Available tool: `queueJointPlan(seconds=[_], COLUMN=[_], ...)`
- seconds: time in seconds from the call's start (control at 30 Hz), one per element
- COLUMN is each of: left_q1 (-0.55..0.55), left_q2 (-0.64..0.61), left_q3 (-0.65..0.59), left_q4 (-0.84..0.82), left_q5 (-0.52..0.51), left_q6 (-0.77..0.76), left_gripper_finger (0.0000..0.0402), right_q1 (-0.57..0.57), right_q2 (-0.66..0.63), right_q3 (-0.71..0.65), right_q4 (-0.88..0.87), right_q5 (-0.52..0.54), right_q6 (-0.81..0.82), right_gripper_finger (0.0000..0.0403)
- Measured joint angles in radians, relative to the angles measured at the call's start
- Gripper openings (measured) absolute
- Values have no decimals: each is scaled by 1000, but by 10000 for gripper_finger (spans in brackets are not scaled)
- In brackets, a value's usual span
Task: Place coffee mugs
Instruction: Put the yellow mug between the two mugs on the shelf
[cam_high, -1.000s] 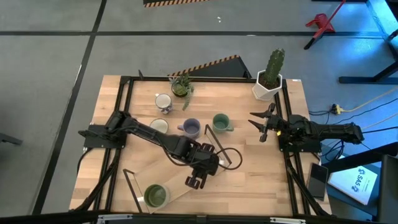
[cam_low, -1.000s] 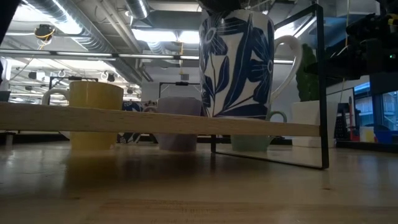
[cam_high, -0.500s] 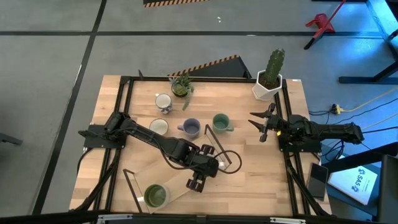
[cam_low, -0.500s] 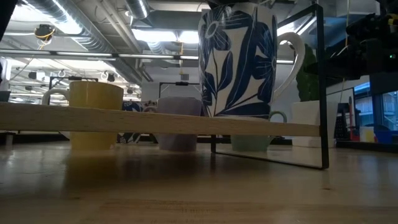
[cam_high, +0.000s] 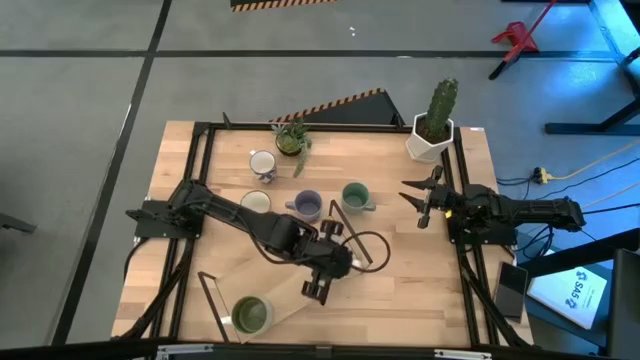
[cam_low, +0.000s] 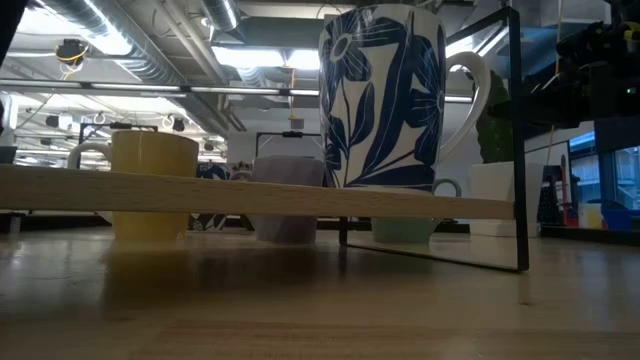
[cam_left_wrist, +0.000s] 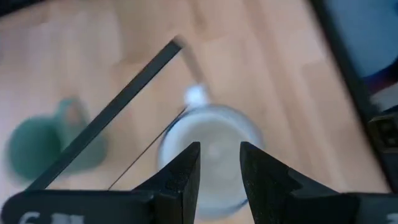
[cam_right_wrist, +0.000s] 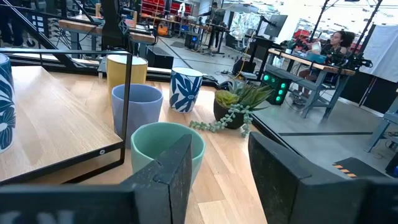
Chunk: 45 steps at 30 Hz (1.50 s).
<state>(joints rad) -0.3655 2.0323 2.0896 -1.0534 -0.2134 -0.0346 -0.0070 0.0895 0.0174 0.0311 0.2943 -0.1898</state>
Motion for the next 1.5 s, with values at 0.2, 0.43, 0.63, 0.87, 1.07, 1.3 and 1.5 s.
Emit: queueJointPlan(seconds=[0.2, 0.43, 0.63, 0.87, 1.07, 1.3, 1.5], left_q1=[61, 213, 317, 388, 330, 249, 224], left_q2=[0, -17, -141, -499, -718, -705, -670], left_q3=[146, 192, 106, -305, -725, -962, -1054], left_q4=[-262, -482, -371, -253, -67, 109, 117], left_q5=[-74, -94, -92, -128, -109, -69, -53], left_q6=[-159, -252, -243, -410, -608, -655, -723], left_gripper_finger=[107, 107, 105, 104, 104, 104, 104], right_q1=[0, 0, 0, 0, 0, 0, 0], right_q2=[0, 0, 0, 16, 34, 40, 47], right_q3=[0, 0, 0, 0, 0, 0, 0], right_q4=[0, 0, 0, 0, 1, 2, 3], right_q5=[0, 0, 1, 10, 12, 26, 29], right_q6=[0, -25, -26, -28, -28, -28, -27], right_gripper_finger=[143, 143, 143, 143, 143, 143, 143])
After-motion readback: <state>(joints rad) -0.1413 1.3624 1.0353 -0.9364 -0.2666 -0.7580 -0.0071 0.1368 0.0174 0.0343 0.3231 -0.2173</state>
